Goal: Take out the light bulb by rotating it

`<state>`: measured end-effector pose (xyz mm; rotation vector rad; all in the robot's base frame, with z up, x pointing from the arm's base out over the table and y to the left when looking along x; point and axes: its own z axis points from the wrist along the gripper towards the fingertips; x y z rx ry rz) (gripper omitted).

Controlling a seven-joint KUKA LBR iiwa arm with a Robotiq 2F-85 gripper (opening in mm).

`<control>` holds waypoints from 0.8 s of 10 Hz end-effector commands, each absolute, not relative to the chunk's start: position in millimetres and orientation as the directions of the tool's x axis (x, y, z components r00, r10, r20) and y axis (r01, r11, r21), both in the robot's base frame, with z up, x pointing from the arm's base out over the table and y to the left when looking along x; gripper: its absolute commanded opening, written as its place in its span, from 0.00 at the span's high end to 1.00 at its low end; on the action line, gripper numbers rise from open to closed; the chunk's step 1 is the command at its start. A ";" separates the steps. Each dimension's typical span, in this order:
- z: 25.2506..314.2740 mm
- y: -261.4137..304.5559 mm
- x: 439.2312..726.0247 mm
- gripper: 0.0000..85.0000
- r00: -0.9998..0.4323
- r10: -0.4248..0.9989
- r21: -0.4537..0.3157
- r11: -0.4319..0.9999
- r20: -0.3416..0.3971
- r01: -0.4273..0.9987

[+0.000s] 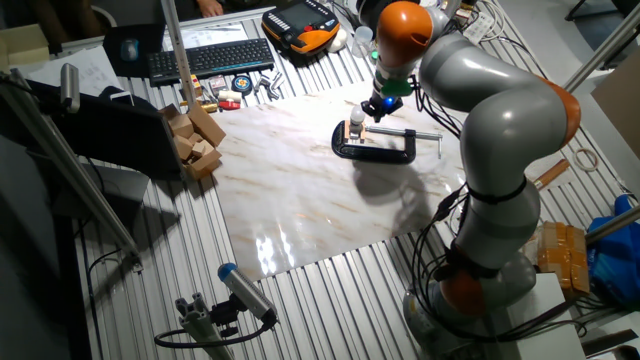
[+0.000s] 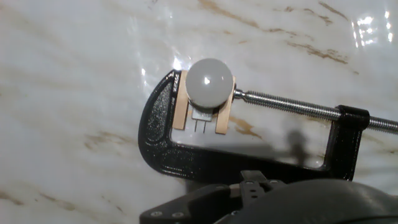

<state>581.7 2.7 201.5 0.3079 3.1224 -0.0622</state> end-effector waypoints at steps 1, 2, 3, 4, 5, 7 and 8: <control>202.7 3.9 582.8 1.00 -0.980 0.200 -0.033 0.979 -0.007 0.201; 202.6 5.3 582.3 1.00 -0.980 0.200 -0.036 0.979 -0.014 0.201; 202.6 5.3 582.3 1.00 -0.981 0.194 -0.036 0.980 -0.023 0.195; 202.6 5.3 582.3 1.00 -0.984 0.177 -0.027 0.984 -0.023 0.178; 202.6 5.3 582.3 1.00 -0.988 0.155 -0.013 0.988 -0.018 0.155; 202.6 5.3 582.3 1.00 -0.992 0.126 -0.019 0.992 0.000 0.126; 202.6 5.3 582.3 1.00 -0.992 0.124 -0.021 0.992 0.005 0.123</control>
